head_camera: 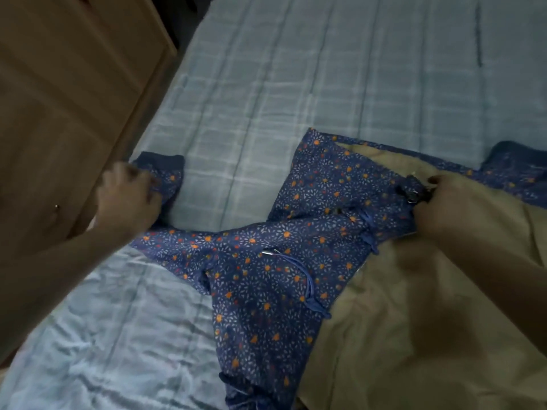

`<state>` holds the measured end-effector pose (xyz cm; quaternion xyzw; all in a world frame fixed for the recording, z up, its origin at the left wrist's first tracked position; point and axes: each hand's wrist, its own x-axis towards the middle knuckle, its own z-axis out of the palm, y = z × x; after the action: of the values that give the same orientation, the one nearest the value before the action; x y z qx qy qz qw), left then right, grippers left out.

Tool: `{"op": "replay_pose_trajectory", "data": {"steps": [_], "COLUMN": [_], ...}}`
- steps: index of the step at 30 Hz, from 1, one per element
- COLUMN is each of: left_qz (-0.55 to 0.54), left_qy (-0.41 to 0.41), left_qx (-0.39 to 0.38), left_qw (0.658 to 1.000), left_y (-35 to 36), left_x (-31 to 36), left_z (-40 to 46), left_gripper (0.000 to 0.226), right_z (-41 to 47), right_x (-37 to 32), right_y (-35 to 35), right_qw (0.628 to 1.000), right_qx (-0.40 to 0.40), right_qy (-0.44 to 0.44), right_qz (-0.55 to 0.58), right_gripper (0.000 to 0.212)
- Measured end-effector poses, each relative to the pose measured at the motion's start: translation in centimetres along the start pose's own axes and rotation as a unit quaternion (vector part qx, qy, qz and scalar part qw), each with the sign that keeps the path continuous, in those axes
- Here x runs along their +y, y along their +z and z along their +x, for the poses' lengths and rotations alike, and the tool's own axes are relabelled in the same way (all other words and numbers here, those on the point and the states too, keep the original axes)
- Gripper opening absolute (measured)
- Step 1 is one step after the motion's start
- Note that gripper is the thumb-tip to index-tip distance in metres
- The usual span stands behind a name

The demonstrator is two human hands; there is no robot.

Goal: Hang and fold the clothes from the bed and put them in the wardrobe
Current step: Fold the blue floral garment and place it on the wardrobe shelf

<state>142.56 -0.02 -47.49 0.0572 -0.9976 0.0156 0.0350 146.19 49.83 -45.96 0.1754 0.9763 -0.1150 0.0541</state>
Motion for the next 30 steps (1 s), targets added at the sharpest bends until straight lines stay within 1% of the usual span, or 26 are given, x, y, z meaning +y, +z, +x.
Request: {"op": "replay_pose_trajectory", "data": {"steps": [1,2,3,4,5,7,8,9,10,11,12,13,14,15,17,19,22,24,26,27,29,30], "left_qz": [-0.062,-0.127,-0.192,-0.238,-0.268,-0.294,-0.287,-0.267,-0.225,-0.161,-0.077,0.009,0.074,0.109,0.134,0.142,0.114,0.096,0.081,0.064,-0.016,-0.075], "left_qy": [0.068,0.112,0.131,0.145,0.156,0.204,0.249,0.307,0.363,0.409,0.431,0.424,0.394,0.353,0.284,0.264,0.253,0.243,0.237,0.232,0.229,0.234], "left_qx": [-0.004,-0.038,-0.072,-0.088,-0.095,-0.086,-0.084,-0.096,-0.128,-0.169,-0.213,-0.238,-0.241,-0.233,-0.212,-0.185,-0.171,-0.174,-0.2,-0.218,-0.227,-0.205], "left_qw": [0.996,0.985,0.97,0.956,0.946,0.93,0.921,0.908,0.895,0.882,0.874,0.874,0.884,0.9,0.925,0.936,0.945,0.949,0.947,0.946,0.946,0.947], "left_y": [0.0,0.1,0.7,1.0,1.3,2.1,2.2,2.5,2.8,3.2,3.8,4.5,5.4,6.0,7.0,7.9,8.8,9.4,9.1,8.5,7.2,6.4], "left_x": [2.6,5.5,7.9,10.7,13.5,18.7,21.1,23.2,24.8,26.0,26.9,27.2,27.1,26.8,25.9,25.6,25.8,25.8,25.8,25.8,25.7,25.3], "left_z": [0.6,1.4,2.4,3.4,4.2,5.6,6.3,7.0,7.6,8.2,8.5,8.9,9.3,9.5,9.7,10.0,9.8,9.9,10.3,10.2,9.6,8.7], "left_gripper": [0.025,0.021,0.016,0.014,0.015,0.021,0.026,0.032,0.038,0.045,0.05,0.054,0.056,0.059,0.062,0.064,0.065,0.065,0.066,0.065,0.063,0.061], "right_z": [0.1,0.3,0.7,1.2,1.9,2.9,3.5,4.0,4.6,5.3,6.0,6.9,7.7,8.5,9.8,10.9,11.7,11.8,12.3,12.5,12.4,11.4], "right_x": [-0.2,-0.5,-0.5,-0.3,0.0,0.4,0.5,0.5,0.5,0.5,0.6,1.0,1.3,1.7,2.2,2.5,2.7,2.6,2.6,2.6,3.1,3.2], "right_y": [0.2,0.4,0.9,1.5,2.0,2.4,2.5,2.6,2.5,2.4,2.3,2.4,2.6,3.0,4.0,5.0,7.0,7.6,7.5,7.2,6.2,5.5], "right_qw": [0.999,0.996,0.99,0.981,0.974,0.971,0.968,0.955,0.932,0.905,0.879,0.859,0.849,0.853,0.878,0.91,0.951,0.966,0.961,0.949,0.914,0.911], "right_qx": [-0.016,-0.036,-0.057,-0.075,-0.08,-0.075,-0.045,0.002,0.062,0.127,0.179,0.208,0.22,0.217,0.19,0.15,0.102,0.077,0.059,0.046,0.026,0.023], "right_qy": [0.032,0.058,0.087,0.117,0.137,0.135,0.129,0.128,0.129,0.137,0.152,0.171,0.183,0.188,0.191,0.198,0.18,0.172,0.192,0.212,0.239,0.225], "right_qz": [0.024,0.056,0.095,0.134,0.161,0.183,0.21,0.267,0.334,0.383,0.415,0.435,0.444,0.436,0.395,0.332,0.227,0.176,0.19,0.229,0.328,0.345], "right_gripper": [0.037,0.037,0.035,0.035,0.036,0.035,0.031,0.027,0.023,0.02,0.018,0.018,0.018,0.019,0.025,0.029,0.031,0.033,0.04,0.045,0.052,0.054]}}
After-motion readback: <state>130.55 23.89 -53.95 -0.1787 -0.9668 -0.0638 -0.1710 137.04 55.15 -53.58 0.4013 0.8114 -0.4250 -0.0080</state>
